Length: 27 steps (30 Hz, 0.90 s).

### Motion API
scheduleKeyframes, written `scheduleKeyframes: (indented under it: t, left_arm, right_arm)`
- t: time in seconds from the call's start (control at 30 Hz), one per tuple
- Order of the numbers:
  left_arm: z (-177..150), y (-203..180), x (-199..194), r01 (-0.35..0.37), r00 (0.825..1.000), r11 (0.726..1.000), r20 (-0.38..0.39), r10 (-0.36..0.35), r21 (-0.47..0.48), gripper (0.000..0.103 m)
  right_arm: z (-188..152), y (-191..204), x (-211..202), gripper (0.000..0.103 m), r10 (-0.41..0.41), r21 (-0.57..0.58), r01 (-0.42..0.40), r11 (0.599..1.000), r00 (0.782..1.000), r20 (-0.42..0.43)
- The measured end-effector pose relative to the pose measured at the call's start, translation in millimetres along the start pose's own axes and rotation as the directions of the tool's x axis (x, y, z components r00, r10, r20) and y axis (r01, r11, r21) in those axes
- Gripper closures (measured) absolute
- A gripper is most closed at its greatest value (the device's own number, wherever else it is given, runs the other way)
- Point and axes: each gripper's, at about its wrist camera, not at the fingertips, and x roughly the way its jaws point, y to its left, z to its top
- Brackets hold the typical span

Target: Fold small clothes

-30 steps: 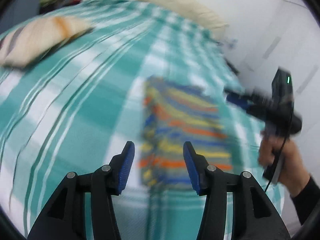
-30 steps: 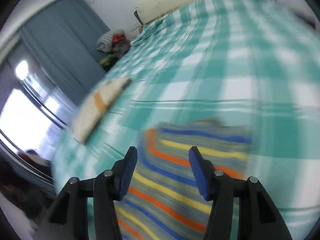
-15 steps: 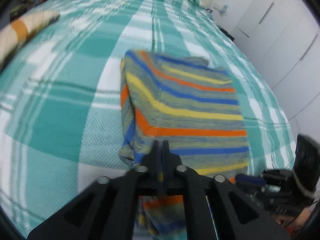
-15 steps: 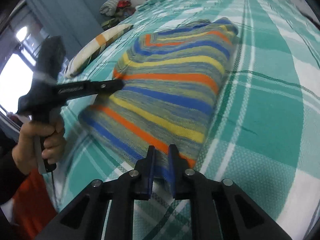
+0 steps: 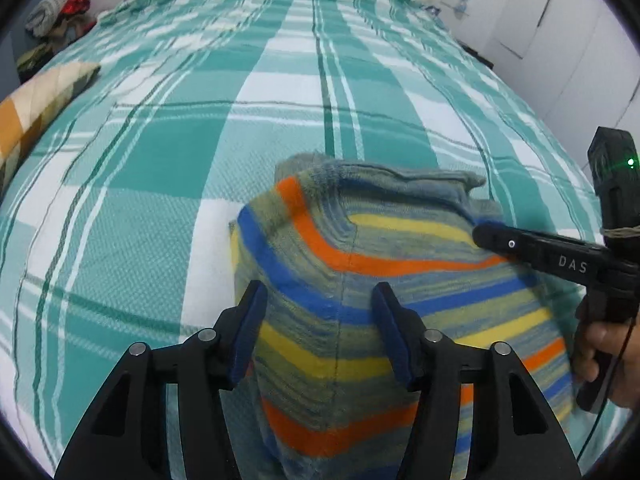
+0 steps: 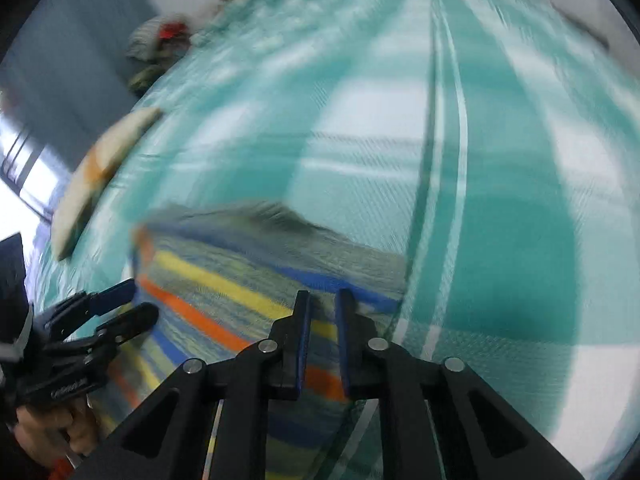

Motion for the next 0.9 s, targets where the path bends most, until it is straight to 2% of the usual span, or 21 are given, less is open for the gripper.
scheduleKeyframes:
  t: [0.03, 0.13, 0.17, 0.27, 0.37, 0.43, 0.47, 0.5, 0.53, 0.6, 0.7, 0.9]
  left_arm:
    - [-0.1, -2.2, -3.3, -0.003, 1.000, 1.000, 0.002, 0.003, 0.014, 0.044]
    - [-4.5, -8.8, -23.5, 0.000, 1.000, 0.999, 0.004, 0.000, 0.042, 0.041]
    - [-9.8, -9.8, -33.9, 0.011, 1.000, 0.999, 0.011, -0.011, 0.046, 0.039]
    - [-39.7, -11.9, -66.6, 0.029, 0.999, 0.998, 0.025, -0.031, 0.057, 0.033]
    - [-80.3, -10.8, -80.5, 0.003, 1.000, 0.999, -0.021, -0.002, 0.046, 0.031]
    - [-107.0, -9.8, -78.8, -0.037, 0.996, 0.998, -0.082, 0.040, 0.042, 0.031]
    - [-116.9, -9.6, -82.6, -0.053, 0.995, 0.998, -0.085, 0.056, 0.036, 0.031]
    - [-124.7, -10.2, -90.8, -0.066, 0.995, 0.997, -0.073, 0.068, 0.027, 0.030]
    - [-130.0, -11.5, -99.4, -0.082, 0.994, 0.996, -0.065, 0.083, 0.019, 0.029]
    - [-137.2, -14.3, -114.9, -0.124, 0.991, 0.992, -0.043, 0.124, 0.007, 0.020]
    - [-142.9, -18.0, -129.0, -0.153, 0.988, 0.988, -0.019, 0.153, -0.007, 0.016]
    - [-145.6, -23.9, -133.1, -0.192, 0.981, 0.981, -0.030, 0.192, -0.001, 0.016]
  right_arm:
    - [-2.3, -1.6, -0.9, 0.093, 0.010, 0.012, -0.011, 1.000, 0.999, 0.034]
    - [-8.7, 1.6, -14.6, 0.090, 0.003, 0.033, -0.005, 0.999, 0.998, 0.063]
    - [-13.7, 5.5, -26.6, 0.086, -0.006, 0.025, 0.004, 1.000, 0.997, 0.080]
    - [-38.4, 23.8, -61.3, 0.083, -0.014, -0.050, 0.020, 0.999, 0.992, 0.129]
    - [-85.4, 44.9, -92.4, 0.083, 0.018, -0.104, -0.003, 0.995, 0.990, 0.137]
    - [-128.7, 56.6, -98.5, 0.074, 0.023, -0.118, -0.010, 0.993, 0.994, 0.110]
    - [-153.2, 62.1, -93.5, 0.066, -0.005, -0.135, 0.016, 0.991, 0.997, 0.081]
    - [-169.1, 65.8, -88.4, 0.066, -0.025, -0.147, 0.032, 0.989, 0.999, 0.048]
    - [-183.6, 67.6, -89.2, 0.066, -0.031, -0.141, 0.037, 0.989, 0.999, 0.043]
    - [-209.1, 69.8, -113.3, 0.056, -0.045, -0.094, 0.055, 0.994, 0.994, 0.102]
    - [-229.3, 72.3, -136.1, 0.047, -0.091, -0.064, 0.102, 0.993, 0.984, 0.153]
    - [-251.3, 65.2, -138.5, 0.047, -0.148, -0.027, 0.153, 0.988, 0.980, 0.136]
